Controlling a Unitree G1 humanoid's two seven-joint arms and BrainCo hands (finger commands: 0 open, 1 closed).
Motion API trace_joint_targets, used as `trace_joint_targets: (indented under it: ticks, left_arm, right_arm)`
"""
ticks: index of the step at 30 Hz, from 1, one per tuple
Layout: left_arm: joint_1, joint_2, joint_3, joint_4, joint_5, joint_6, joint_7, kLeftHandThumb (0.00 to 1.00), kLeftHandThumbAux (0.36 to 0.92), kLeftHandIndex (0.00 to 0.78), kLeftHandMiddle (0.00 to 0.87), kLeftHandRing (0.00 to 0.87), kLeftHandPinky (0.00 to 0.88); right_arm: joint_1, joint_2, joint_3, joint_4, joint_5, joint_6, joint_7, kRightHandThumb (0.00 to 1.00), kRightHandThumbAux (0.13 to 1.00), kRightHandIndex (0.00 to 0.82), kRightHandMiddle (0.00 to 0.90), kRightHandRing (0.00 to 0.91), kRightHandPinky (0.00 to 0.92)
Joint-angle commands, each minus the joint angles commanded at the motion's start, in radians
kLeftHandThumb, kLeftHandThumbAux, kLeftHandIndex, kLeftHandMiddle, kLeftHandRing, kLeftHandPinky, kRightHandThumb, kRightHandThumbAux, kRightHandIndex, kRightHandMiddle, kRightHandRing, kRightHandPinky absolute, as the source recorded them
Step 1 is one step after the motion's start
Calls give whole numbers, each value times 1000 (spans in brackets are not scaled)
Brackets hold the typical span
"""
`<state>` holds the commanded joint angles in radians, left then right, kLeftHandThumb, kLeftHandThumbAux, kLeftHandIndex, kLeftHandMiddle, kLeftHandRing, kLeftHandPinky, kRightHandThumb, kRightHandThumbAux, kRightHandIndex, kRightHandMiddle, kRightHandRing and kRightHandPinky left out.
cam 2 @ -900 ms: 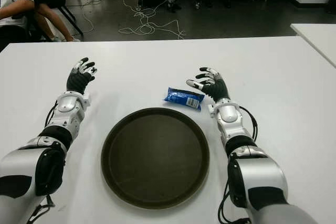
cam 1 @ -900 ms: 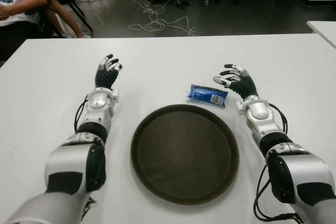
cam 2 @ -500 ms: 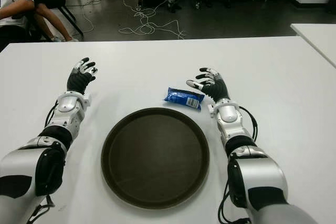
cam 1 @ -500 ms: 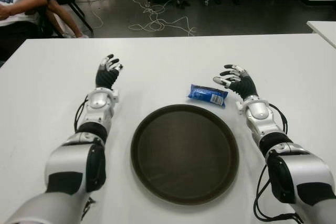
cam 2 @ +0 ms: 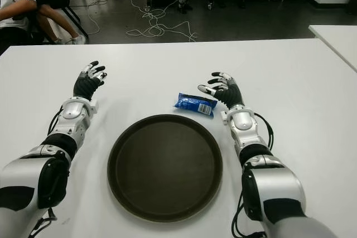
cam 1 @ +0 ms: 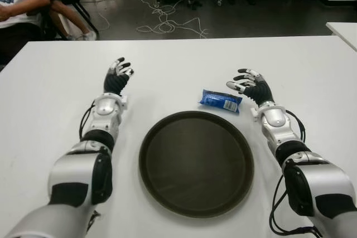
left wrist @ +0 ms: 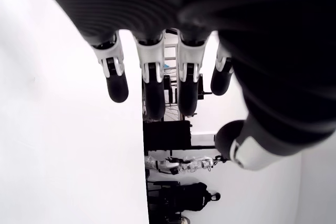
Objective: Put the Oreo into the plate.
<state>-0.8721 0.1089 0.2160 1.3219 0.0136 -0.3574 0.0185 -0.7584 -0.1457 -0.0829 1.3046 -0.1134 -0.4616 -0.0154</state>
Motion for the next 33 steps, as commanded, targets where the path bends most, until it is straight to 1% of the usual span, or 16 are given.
trace_joint_targets:
  ticks: [6, 16, 24, 28, 33]
  left_arm:
    - [0, 1, -1, 0, 1, 0, -7, 126, 682, 109, 191, 160, 122]
    - [0, 0, 2, 1, 0, 0, -9, 121, 673, 115, 196, 163, 124]
    - [0, 0, 1, 1, 2, -3, -7, 131, 691, 128, 203, 172, 144]
    - [1, 0, 0, 1, 3, -2, -7, 127, 700, 122, 201, 171, 141]
    - [1, 0, -2, 0, 6, -3, -5, 119, 691, 119, 196, 166, 129]
  right_arm:
    - [-1, 0, 4, 0, -5, 2, -8, 0, 727, 267, 385, 450, 482]
    - [-3, 0, 7, 1, -6, 11, -10, 0, 713, 253, 380, 443, 480]
    - [-5, 1, 5, 1, -2, 14, -5, 0, 702, 246, 374, 439, 475]
    - [-4, 0, 9, 1, -6, 14, -5, 0, 709, 248, 373, 439, 479]
    - [-4, -1, 9, 0, -5, 12, 3, 0, 733, 253, 378, 442, 480]
